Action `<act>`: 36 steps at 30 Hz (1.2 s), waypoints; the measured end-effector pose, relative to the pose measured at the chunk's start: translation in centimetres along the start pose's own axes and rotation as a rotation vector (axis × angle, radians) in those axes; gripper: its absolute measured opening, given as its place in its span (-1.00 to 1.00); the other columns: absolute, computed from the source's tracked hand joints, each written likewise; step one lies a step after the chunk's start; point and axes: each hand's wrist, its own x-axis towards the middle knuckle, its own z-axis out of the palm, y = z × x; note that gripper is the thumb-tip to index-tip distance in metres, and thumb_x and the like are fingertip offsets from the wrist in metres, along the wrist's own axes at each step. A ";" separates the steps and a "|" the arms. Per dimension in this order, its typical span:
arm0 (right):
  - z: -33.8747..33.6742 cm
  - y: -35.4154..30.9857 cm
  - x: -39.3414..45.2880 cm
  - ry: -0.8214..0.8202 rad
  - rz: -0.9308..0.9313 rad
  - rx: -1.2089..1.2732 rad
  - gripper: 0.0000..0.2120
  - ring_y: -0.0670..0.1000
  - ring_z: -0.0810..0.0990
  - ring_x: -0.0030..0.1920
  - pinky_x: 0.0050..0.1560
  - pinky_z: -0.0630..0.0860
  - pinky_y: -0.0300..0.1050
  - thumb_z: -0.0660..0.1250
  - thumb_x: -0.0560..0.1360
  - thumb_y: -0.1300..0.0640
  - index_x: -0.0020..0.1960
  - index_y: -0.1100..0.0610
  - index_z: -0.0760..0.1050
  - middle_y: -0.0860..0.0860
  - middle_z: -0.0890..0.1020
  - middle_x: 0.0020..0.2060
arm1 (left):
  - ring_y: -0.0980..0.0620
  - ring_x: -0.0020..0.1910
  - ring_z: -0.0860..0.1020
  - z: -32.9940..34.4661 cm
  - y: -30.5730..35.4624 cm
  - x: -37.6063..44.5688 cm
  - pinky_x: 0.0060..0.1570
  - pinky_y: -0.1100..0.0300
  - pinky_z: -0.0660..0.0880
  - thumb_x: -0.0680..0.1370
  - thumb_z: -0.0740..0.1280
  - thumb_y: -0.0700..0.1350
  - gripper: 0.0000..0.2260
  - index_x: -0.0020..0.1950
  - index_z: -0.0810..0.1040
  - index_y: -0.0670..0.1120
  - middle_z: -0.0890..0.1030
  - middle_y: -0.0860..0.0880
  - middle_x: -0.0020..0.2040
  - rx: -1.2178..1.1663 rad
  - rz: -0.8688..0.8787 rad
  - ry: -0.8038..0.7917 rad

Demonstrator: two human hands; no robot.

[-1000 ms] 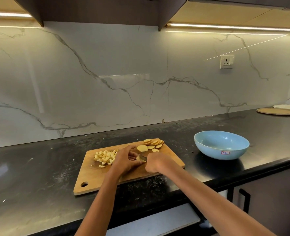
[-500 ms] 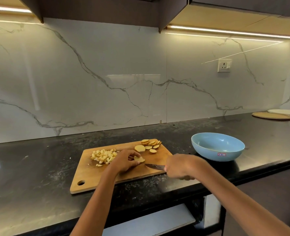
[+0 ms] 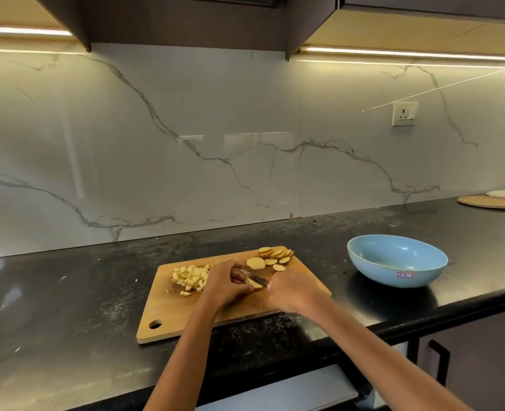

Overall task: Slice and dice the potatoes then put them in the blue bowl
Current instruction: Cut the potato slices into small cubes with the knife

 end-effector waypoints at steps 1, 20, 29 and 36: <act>0.1 -0.1 0.0 -0.003 0.004 -0.012 -0.72 0.10 0.55 -0.04 -0.16 0.39 -0.10 0.10 0.60 0.14 0.12 0.26 0.51 0.16 0.59 0.03 | 0.11 -0.13 0.58 0.0 0.0 0.0 -0.09 0.33 0.52 0.36 0.50 -0.22 -0.57 0.19 0.48 -0.15 0.59 0.01 -0.15 -0.003 -0.007 0.002; 1.1 0.7 -1.4 -0.140 0.026 0.019 -0.76 0.06 0.51 0.01 -0.04 0.40 -0.12 0.17 0.56 0.18 0.17 0.23 0.47 0.10 0.54 -0.03 | 0.06 -0.08 0.58 0.1 0.0 0.0 0.00 0.24 0.55 0.38 0.49 -0.22 -0.52 0.26 0.44 -0.14 0.59 -0.05 -0.04 0.026 0.037 0.001; -1.8 3.0 -3.5 -0.173 -0.025 -0.009 -0.81 -0.06 0.35 -0.36 -0.36 0.26 -0.23 0.07 0.60 0.16 0.04 0.19 0.44 0.01 0.38 -0.34 | -0.02 0.36 0.38 0.4 0.6 0.6 0.31 0.13 0.37 0.47 0.34 -0.37 -0.48 0.39 0.35 -0.05 0.41 -0.06 0.37 0.084 0.144 -0.197; -1.6 2.9 -3.2 -0.129 -0.012 0.011 -0.71 0.03 0.45 -0.15 -0.09 0.35 -0.10 0.04 0.63 0.10 0.11 0.23 0.46 0.02 0.40 -0.30 | 0.04 0.30 0.41 0.4 0.4 0.3 0.26 0.22 0.34 0.45 0.44 -0.14 -0.51 0.35 0.39 -0.03 0.46 -0.01 0.31 0.103 0.161 -0.245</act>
